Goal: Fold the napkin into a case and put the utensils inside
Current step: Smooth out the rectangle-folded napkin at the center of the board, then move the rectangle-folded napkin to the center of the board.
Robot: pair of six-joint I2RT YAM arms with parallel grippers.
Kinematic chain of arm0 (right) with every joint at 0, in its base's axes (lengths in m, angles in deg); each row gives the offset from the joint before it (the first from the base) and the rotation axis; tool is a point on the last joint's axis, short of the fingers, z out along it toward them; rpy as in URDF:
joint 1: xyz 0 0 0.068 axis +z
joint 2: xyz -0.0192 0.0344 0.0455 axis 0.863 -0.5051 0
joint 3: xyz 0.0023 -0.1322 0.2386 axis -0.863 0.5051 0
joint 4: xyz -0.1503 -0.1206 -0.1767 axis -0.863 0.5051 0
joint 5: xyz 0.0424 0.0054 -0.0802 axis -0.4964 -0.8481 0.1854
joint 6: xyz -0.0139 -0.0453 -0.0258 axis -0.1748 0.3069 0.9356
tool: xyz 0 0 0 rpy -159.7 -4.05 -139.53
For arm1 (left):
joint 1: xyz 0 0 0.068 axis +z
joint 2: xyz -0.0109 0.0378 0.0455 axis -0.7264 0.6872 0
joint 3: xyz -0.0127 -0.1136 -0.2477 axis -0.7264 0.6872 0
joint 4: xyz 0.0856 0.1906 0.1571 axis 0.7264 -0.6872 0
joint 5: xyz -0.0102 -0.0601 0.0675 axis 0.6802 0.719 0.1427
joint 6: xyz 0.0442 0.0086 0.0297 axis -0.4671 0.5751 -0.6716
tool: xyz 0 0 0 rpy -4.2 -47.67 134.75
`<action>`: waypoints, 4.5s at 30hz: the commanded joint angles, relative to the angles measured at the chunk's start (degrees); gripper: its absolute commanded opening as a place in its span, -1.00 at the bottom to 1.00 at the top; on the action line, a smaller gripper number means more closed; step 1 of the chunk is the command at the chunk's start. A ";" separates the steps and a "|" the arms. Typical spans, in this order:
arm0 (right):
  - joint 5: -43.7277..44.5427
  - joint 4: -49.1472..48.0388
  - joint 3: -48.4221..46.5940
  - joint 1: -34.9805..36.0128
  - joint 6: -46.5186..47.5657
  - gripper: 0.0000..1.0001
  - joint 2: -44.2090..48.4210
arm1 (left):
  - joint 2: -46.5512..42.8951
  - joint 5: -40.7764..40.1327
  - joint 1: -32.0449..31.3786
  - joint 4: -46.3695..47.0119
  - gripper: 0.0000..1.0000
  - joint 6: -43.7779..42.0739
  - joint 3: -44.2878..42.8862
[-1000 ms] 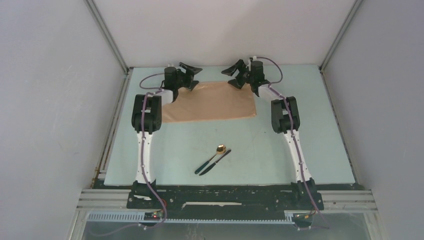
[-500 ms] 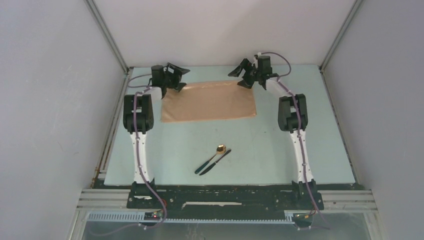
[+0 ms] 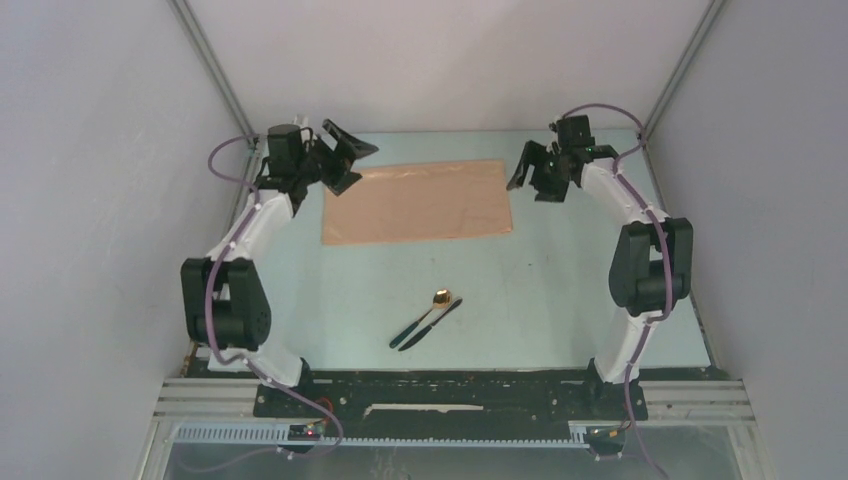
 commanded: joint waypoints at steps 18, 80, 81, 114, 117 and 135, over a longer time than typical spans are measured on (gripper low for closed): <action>10.68 0.68 6.32 3.87 -11.95 0.32 -8.58 | -31.56 -7.37 -4.37 -27.52 1.00 -28.56 17.37; 24.11 11.81 -4.49 10.00 -10.63 -0.68 -18.86 | -30.52 -5.54 -1.47 -25.30 0.99 -30.40 19.92; 23.98 11.65 -4.48 10.03 -10.57 -0.73 -18.79 | -30.53 -5.65 -1.38 -25.26 0.99 -30.43 19.89; 18.35 4.65 21.88 -1.55 3.07 -1.00 2.85 | -29.83 -4.65 -1.18 -24.21 0.99 -29.70 20.83; 15.37 3.60 20.79 -1.35 6.50 -1.00 1.74 | -29.70 -4.89 -1.17 -24.12 0.99 -29.71 20.76; 19.89 8.35 17.46 2.27 3.16 0.24 6.11 | -12.59 -25.66 -5.61 -34.99 -0.33 -25.07 17.81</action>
